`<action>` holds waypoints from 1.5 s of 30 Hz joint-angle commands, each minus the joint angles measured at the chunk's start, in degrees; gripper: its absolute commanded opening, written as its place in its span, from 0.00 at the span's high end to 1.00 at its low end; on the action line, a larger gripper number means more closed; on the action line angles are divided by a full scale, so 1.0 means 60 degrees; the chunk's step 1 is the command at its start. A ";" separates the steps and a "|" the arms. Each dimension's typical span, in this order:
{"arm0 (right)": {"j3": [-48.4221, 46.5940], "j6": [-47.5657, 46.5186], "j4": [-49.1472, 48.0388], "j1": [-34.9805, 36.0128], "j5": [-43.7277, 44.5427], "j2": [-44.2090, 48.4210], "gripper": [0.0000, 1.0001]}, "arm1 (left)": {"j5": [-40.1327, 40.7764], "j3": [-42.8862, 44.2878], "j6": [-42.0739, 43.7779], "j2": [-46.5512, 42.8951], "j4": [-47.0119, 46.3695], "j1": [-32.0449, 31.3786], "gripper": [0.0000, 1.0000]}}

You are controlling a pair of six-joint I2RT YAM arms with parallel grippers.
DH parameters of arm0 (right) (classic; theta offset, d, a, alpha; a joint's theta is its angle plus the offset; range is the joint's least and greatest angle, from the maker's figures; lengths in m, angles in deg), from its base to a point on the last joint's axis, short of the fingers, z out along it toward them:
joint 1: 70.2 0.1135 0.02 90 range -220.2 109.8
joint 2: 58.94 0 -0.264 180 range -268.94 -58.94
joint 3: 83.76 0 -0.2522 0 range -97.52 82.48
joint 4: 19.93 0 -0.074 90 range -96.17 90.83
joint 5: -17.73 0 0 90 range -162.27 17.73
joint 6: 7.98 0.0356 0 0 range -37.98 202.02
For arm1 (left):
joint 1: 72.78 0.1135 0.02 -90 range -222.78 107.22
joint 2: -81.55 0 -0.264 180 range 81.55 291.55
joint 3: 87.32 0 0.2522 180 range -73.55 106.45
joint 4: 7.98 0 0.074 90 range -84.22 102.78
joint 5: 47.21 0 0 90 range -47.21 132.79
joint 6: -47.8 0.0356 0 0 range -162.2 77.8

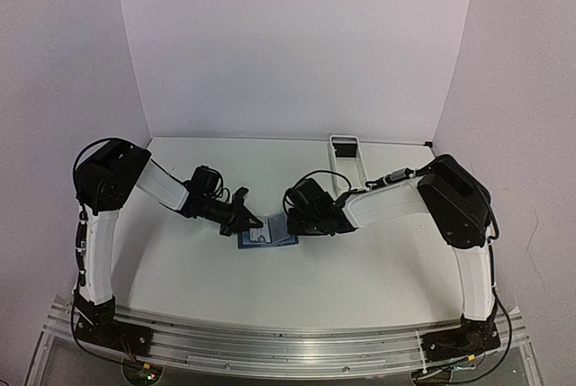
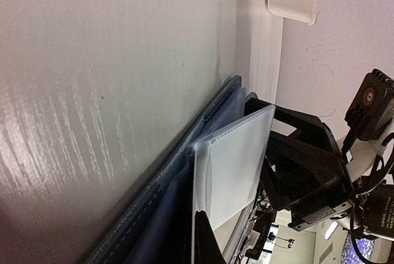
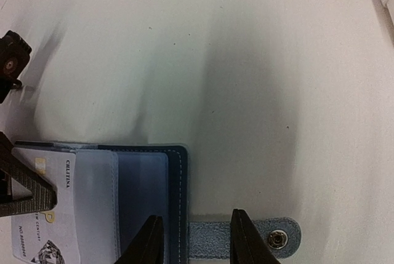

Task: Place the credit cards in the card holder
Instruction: Insert the credit card into the card holder.

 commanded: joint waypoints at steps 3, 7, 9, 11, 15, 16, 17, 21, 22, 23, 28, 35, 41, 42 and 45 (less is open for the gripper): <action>-0.0021 -0.0023 0.0330 0.0001 -0.0382 -0.0022 0.66 | -0.0174 0.0402 0.0172 0.0497 0.0259 -0.0280 1.00; 0.0011 -0.0021 0.0329 0.0002 -0.0419 -0.0022 0.67 | -0.0421 0.0432 0.0074 0.0477 -0.0116 -0.0293 1.00; 0.0031 0.0018 0.0330 0.0004 -0.0440 -0.0034 0.67 | -0.0592 0.0442 0.0063 0.0417 -0.0265 -0.0299 1.00; 0.0033 0.0067 0.0330 0.0004 -0.0476 -0.0041 0.67 | -0.0609 0.0334 -0.0014 0.0309 -0.0510 -0.0299 1.00; 0.0033 0.0105 0.0324 0.0002 -0.0532 -0.0037 0.67 | -0.0350 0.0133 -0.0099 0.0320 -0.0893 -0.0297 1.00; 0.0033 0.0106 0.0327 0.0003 -0.0534 -0.0031 0.67 | -0.0307 0.0113 0.0014 0.0326 -0.0900 -0.0296 1.00; 0.0042 0.0102 0.0330 0.0004 -0.0533 -0.0019 0.67 | -0.0275 0.0097 0.0120 0.0323 -0.0915 -0.0301 1.00; 0.0101 0.0116 0.0330 0.0002 -0.0572 -0.0003 0.68 | -0.0184 0.0122 0.0424 0.0375 -0.0951 -0.0295 1.00; 0.0105 0.0127 0.0330 0.0003 -0.0590 0.0004 0.68 | -0.0125 0.0171 0.0593 0.0384 -0.0902 -0.0288 1.00; 0.0110 0.0138 0.0330 0.0004 -0.0604 0.0007 0.68 | -0.0065 0.0231 0.0796 0.0383 -0.0806 -0.0280 1.00; 0.0162 0.0144 0.0330 -0.0002 -0.0708 0.0008 0.68 | 0.0280 0.0392 0.1512 0.0372 -0.0343 -0.0053 1.00; 0.0030 0.0217 0.0330 0.0003 -0.1082 -0.0156 0.68 | 0.0185 0.0248 0.1040 0.0460 -0.1022 -0.0116 1.00; 0.0030 0.0237 0.0330 0.0004 -0.1283 -0.0202 0.68 | 0.0078 0.0088 0.0553 0.0475 -0.1635 0.0027 1.00; 0.0019 0.0228 0.0330 0.0000 -0.1329 -0.0217 0.68 | 0.0031 0.0056 0.0497 0.0461 -0.1685 0.0036 1.00; -0.0027 0.0241 0.0330 0.0002 -0.1474 -0.0271 0.68 | 0.0082 -0.0053 0.0355 0.0459 -0.1793 0.0000 1.00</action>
